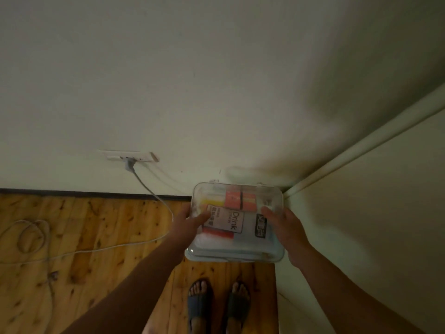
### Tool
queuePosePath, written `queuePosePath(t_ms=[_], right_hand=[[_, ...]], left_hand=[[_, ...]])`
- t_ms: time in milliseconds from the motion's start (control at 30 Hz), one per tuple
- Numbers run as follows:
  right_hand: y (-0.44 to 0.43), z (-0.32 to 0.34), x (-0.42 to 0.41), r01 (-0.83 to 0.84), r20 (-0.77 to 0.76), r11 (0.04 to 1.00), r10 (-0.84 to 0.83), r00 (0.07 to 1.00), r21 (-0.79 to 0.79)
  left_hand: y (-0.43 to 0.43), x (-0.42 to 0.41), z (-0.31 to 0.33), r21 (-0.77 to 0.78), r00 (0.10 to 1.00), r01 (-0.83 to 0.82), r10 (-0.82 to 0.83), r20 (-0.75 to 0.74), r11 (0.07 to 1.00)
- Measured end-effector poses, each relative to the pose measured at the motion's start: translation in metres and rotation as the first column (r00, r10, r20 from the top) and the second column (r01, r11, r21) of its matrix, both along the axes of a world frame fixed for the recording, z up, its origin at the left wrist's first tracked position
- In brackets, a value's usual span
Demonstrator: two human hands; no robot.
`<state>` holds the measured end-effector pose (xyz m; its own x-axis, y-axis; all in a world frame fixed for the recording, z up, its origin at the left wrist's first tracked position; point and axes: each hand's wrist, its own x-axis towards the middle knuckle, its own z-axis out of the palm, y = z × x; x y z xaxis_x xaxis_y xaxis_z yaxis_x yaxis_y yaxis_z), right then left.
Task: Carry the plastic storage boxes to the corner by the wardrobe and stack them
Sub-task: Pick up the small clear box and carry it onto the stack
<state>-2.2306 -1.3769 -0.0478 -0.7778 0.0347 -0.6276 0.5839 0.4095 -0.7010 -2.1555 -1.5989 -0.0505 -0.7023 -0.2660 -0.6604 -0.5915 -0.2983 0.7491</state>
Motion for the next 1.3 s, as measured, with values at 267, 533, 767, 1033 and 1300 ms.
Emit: queuePosePath(t_ms=[267, 533, 767, 1033, 1300], right_hand=[[0.003, -0.054, -0.014, 0.015, 0.006, 0.999, -0.015, 1.000, -0.044], [-0.007, -0.108, -0.029, -0.028, -0.013, 0.999, 0.028, 1.000, -0.042], [-0.011, -0.128, -0.034, -0.007, -0.010, 0.998, 0.007, 1.000, -0.062], [-0.013, -0.143, -0.036, -0.003, 0.005, 0.998, 0.004, 1.000, -0.062], [-0.015, -0.150, -0.042, -0.035, 0.020, 0.998, 0.036, 0.999, -0.048]], left_hand=[[0.002, -0.008, -0.055, -0.051, 1.000, -0.011, 0.011, 0.002, 0.999], [-0.006, -0.014, -0.106, -0.072, 0.998, -0.044, 0.046, 0.032, 0.996], [-0.011, -0.023, -0.127, -0.137, 0.997, -0.009, 0.019, 0.070, 0.991], [-0.010, -0.028, -0.139, -0.081, 0.997, 0.003, 0.004, 0.076, 0.997], [-0.007, -0.032, -0.153, -0.100, 0.993, -0.015, 0.026, 0.112, 0.995]])
